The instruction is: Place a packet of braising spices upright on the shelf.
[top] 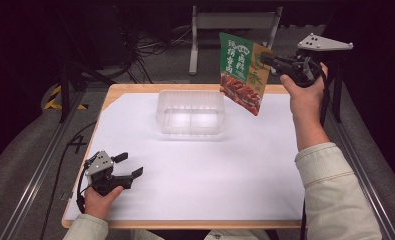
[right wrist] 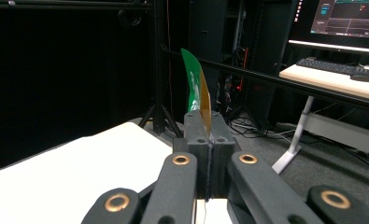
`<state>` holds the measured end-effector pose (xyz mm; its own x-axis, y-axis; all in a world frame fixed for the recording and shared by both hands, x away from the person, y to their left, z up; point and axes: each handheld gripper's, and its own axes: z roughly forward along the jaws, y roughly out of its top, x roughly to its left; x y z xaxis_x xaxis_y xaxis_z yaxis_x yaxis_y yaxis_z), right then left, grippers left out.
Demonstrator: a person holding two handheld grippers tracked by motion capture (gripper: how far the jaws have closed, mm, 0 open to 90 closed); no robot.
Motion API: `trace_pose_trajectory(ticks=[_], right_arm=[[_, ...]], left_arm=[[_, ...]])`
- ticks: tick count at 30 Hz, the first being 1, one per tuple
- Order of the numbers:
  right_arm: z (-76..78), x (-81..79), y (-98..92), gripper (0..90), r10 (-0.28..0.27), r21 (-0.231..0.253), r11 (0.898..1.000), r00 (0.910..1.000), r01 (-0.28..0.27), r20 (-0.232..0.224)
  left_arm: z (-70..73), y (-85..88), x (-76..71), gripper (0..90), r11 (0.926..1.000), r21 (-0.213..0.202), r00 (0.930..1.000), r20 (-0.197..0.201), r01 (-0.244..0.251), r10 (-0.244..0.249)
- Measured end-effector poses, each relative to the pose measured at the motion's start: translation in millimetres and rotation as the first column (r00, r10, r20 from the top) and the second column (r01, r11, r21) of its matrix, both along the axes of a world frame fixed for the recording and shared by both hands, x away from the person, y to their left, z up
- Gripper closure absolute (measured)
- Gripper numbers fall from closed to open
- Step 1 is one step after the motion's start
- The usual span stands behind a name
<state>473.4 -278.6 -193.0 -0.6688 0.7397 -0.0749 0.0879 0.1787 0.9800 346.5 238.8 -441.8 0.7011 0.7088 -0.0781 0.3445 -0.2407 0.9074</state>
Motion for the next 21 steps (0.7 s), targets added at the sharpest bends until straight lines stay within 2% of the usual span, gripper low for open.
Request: trace_pose_trajectory(ticks=[14, 21], right_arm=[[2.4, 18.3, 31.4, 90.0, 0.040, -0.010, 0.999, 0.9992, -0.040, 0.006], [-2.1, 25.0, 47.1, 90.0, 0.060, 0.013, 0.998, 0.9982, -0.060, -0.011]], left_arm=[[-0.3, 16.0, -17.0, 19.9, 0.9983, -0.006, 0.9983, 0.005, -0.059, 0.059], [-0.2, 19.8, -21.5, 19.9, 0.9973, -0.004, 0.9973, 0.004, -0.073, 0.073]])
